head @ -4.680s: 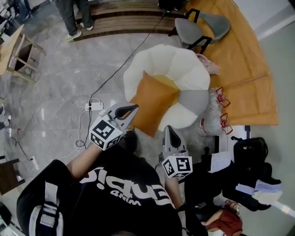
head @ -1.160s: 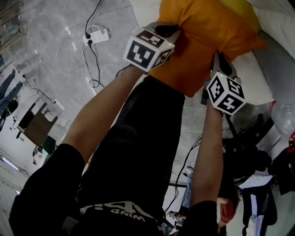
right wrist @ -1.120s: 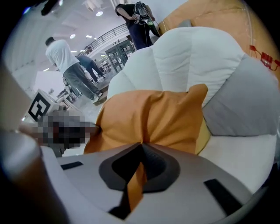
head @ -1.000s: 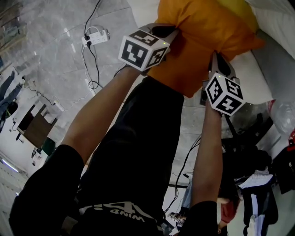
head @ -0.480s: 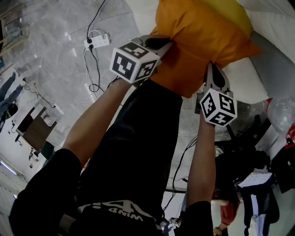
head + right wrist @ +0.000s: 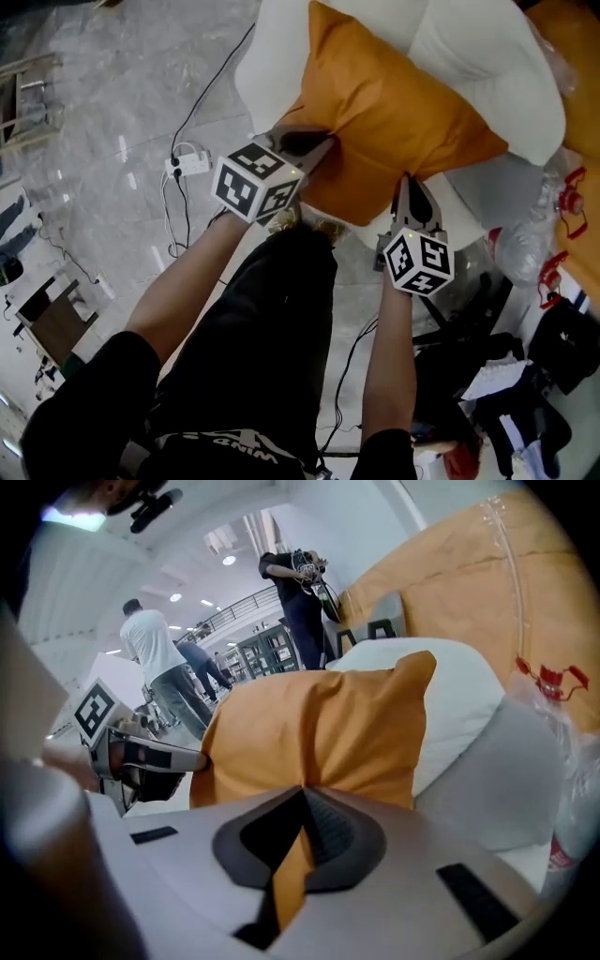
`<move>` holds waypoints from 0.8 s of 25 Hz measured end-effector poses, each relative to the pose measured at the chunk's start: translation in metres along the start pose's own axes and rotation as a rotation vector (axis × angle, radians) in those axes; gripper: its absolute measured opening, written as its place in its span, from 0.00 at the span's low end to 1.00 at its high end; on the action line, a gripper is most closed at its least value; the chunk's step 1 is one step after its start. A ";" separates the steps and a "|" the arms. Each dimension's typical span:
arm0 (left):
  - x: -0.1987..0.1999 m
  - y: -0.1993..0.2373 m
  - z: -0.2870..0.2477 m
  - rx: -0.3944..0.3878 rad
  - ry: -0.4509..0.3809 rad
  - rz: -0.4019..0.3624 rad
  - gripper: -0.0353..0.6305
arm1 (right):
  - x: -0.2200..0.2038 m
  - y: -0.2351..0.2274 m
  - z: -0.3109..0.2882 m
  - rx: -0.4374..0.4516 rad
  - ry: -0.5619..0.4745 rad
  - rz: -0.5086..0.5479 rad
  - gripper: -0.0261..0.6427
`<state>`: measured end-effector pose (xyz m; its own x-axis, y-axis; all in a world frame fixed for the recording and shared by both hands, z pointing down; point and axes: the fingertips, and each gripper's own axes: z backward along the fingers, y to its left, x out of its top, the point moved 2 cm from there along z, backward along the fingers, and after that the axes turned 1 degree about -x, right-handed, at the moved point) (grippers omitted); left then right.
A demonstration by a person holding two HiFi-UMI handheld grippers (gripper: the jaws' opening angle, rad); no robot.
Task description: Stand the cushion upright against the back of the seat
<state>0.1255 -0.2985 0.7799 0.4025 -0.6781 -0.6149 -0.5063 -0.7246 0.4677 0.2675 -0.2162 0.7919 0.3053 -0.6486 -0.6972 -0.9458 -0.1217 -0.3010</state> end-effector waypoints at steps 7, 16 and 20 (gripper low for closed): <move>0.101 0.012 -0.022 -0.003 -0.143 -0.089 0.07 | 0.099 -0.025 -0.022 -0.015 -0.135 0.065 0.08; 0.185 -0.001 -0.068 -0.024 -0.250 -0.190 0.07 | 0.180 -0.078 -0.030 -0.106 -0.248 0.134 0.08; 0.205 -0.013 -0.089 -0.036 -0.286 -0.229 0.07 | 0.196 -0.103 -0.026 -0.138 -0.298 0.124 0.08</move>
<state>0.2822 -0.4390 0.7048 0.2703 -0.4397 -0.8565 -0.3987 -0.8609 0.3161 0.4219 -0.3505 0.7026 0.1866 -0.4196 -0.8883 -0.9775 -0.1694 -0.1253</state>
